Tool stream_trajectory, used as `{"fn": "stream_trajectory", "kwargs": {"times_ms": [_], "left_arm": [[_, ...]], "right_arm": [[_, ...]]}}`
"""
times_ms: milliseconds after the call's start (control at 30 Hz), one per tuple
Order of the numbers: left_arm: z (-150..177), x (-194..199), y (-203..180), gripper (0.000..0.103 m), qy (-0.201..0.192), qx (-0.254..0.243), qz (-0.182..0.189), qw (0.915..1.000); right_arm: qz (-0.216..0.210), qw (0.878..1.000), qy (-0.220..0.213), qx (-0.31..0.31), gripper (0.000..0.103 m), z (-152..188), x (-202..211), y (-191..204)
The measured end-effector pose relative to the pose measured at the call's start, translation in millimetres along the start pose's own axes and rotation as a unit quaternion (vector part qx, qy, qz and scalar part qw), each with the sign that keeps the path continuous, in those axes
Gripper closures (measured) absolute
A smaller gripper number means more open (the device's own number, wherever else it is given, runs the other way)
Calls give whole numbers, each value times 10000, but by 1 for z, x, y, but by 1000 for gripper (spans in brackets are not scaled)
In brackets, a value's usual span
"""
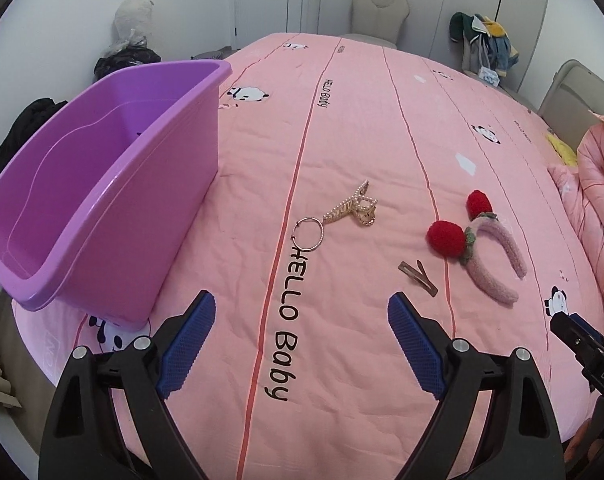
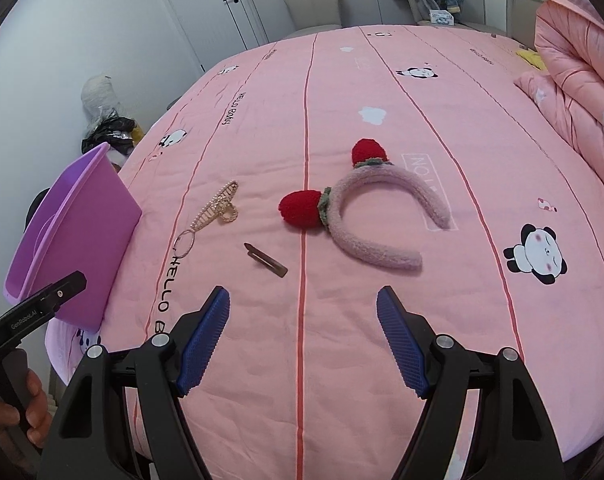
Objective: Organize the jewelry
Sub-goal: 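Move both open tools back over the bangle and headband on the bedspread, then grasp the silver bangle with the left tool while the right tool grasps the pink headband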
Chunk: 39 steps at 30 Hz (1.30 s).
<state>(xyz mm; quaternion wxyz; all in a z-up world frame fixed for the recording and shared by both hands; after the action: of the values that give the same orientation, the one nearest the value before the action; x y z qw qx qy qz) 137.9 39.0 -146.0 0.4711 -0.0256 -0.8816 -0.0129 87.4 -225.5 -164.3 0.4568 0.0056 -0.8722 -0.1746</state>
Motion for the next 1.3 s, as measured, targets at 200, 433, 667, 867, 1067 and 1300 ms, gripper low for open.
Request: {"fn": "stream_trajectory", "kwargs": {"times_ms": [200,433,667,867,1067,1300], "left_arm": [[-10,-38,8,17,228,114,-42,9997],[-21,-81,12,17,420,157,-111,9989],[-25,-130,11,17,710,82,-157,9973],[-28,-168,6,17,858,-52,-205,9961],[-30,-192,2,17,945,-93,-216,9952],[-31,-212,0,17,1018,-135,-248,9944]], "right_arm": [[75,9999,75,-71,30,-17,-34,-13],[183,9995,275,17,30,-40,-83,-21],[281,9985,436,165,30,-54,-129,-24],[380,9973,532,343,30,-61,-160,-27],[433,9965,586,416,30,-65,-180,-31],[540,9949,629,581,30,-64,-196,-32]]}}
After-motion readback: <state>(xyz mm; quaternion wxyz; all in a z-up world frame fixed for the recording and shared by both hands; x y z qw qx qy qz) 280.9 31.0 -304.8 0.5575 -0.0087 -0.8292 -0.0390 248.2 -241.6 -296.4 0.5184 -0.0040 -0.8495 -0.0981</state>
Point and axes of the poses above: each gripper's, at about its wrist camera, not at the fingertips, and x roughly against the way its jaws point, y to its left, z to its underside, the point moved 6 cm from there along -x, roughly the way its jaws point, and after that the axes turned 6 degrees about -x, right-handed, at the moved point
